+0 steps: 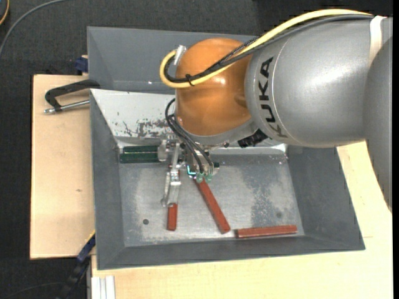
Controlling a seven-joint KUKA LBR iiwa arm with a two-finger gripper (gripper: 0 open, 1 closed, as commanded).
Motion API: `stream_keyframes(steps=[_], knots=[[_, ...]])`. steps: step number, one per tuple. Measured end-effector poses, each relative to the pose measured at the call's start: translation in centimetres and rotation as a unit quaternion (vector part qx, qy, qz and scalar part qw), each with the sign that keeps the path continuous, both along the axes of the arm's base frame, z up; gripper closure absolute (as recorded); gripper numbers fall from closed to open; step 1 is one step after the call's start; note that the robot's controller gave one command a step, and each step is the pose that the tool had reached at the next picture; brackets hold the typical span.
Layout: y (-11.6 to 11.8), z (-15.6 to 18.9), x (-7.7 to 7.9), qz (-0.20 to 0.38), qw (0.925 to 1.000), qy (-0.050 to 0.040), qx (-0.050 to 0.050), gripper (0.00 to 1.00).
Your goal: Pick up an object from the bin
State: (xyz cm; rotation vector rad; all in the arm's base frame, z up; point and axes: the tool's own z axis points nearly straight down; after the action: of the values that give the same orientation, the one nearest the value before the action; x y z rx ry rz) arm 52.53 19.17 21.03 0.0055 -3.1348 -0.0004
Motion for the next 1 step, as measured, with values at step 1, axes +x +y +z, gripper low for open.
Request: stream_keyframes(steps=[1], knots=[[-8.40,-7.05,-0.65,0.112,0.9937,-0.0015,-0.001,0.00]])
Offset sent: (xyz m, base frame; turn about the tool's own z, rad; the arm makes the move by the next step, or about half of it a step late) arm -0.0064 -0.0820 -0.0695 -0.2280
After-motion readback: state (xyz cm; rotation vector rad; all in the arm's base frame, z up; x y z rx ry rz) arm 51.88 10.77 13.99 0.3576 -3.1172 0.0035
